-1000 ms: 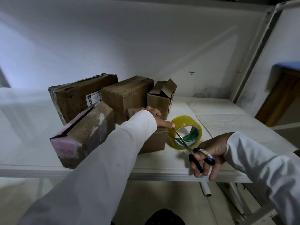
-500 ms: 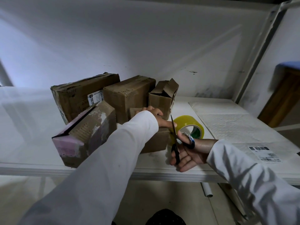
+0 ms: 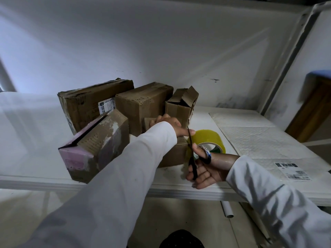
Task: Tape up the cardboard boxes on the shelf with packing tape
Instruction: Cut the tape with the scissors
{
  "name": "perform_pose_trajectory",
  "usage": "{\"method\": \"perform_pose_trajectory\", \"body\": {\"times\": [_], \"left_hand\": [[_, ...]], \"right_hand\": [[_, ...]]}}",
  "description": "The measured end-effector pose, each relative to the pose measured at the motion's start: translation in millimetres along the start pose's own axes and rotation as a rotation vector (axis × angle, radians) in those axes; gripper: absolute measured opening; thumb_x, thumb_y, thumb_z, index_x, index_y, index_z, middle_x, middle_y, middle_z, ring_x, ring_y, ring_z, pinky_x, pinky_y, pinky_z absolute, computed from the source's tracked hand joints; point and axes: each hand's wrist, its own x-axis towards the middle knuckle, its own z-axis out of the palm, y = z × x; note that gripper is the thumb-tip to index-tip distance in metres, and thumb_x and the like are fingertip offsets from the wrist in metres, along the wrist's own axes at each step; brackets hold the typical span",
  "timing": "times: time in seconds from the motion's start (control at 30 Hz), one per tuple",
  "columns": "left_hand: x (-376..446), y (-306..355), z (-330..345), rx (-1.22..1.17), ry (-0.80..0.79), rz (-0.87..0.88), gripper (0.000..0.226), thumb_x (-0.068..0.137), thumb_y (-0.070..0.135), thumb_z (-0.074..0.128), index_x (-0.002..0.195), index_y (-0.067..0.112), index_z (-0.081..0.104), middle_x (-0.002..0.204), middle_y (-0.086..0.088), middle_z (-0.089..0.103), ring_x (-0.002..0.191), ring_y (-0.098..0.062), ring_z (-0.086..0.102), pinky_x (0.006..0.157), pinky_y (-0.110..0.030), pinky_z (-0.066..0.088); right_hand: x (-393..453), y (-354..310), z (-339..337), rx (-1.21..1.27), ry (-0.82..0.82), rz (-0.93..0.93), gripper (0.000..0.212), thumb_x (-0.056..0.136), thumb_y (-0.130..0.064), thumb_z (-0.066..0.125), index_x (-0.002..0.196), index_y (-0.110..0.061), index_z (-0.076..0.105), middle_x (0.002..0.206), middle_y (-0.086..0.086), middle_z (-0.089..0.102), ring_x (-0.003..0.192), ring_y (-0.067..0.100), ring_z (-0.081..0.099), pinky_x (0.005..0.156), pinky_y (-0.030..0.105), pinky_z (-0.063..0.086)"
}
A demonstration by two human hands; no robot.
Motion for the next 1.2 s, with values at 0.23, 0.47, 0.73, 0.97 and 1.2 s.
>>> {"method": "perform_pose_trajectory", "body": {"times": [0.23, 0.47, 0.73, 0.97, 1.2], "left_hand": [[4, 0, -1, 0.004, -0.007, -0.017, 0.054, 0.072, 0.071, 0.061, 0.111, 0.034, 0.064, 0.141, -0.001, 0.036, 0.134, -0.027, 0.024, 0.111, -0.048, 0.023], [24, -6, 8, -0.043, -0.028, -0.102, 0.044, 0.099, 0.038, 0.026, 0.138, 0.028, 0.042, 0.150, -0.002, 0.032, 0.136, -0.031, 0.026, 0.110, -0.051, 0.026], [12, -4, 6, 0.017, 0.005, -0.064, 0.061, 0.098, 0.055, 0.014, 0.144, 0.023, 0.038, 0.151, -0.007, 0.030, 0.138, -0.031, 0.023, 0.111, -0.048, 0.021], [7, -2, 5, 0.041, 0.024, -0.045, 0.064, 0.097, 0.057, 0.010, 0.144, 0.024, 0.039, 0.151, -0.007, 0.031, 0.138, -0.031, 0.024, 0.111, -0.047, 0.019], [5, -5, 7, 0.065, 0.046, -0.009, 0.063, 0.096, 0.059, 0.013, 0.140, 0.027, 0.044, 0.150, -0.004, 0.033, 0.138, -0.029, 0.025, 0.111, -0.047, 0.017]], "right_hand": [[-6, -6, 5, 0.036, 0.070, 0.040, 0.074, 0.059, -0.072, 0.039, 0.087, -0.006, 0.059, 0.069, 0.007, 0.071, 0.058, 0.016, 0.067, 0.066, 0.030, 0.058], [-8, -11, 11, 0.093, 0.092, 0.079, 0.068, 0.081, -0.069, 0.035, 0.087, -0.006, 0.059, 0.068, 0.007, 0.071, 0.053, 0.014, 0.065, 0.060, 0.027, 0.058], [-12, -11, 15, 0.101, 0.157, 0.089, 0.060, 0.079, -0.068, 0.043, 0.084, -0.011, 0.060, 0.065, 0.004, 0.069, 0.045, 0.010, 0.058, 0.057, 0.024, 0.056], [-12, -9, 20, 0.138, 0.202, 0.072, 0.048, 0.083, -0.062, 0.051, 0.078, -0.014, 0.058, 0.057, -0.002, 0.065, 0.039, 0.005, 0.049, 0.049, 0.020, 0.052], [-13, -4, 23, 0.192, 0.247, 0.055, 0.041, 0.083, -0.057, 0.057, 0.067, -0.019, 0.051, 0.048, -0.005, 0.052, 0.030, 0.002, 0.036, 0.044, 0.017, 0.048]]}}
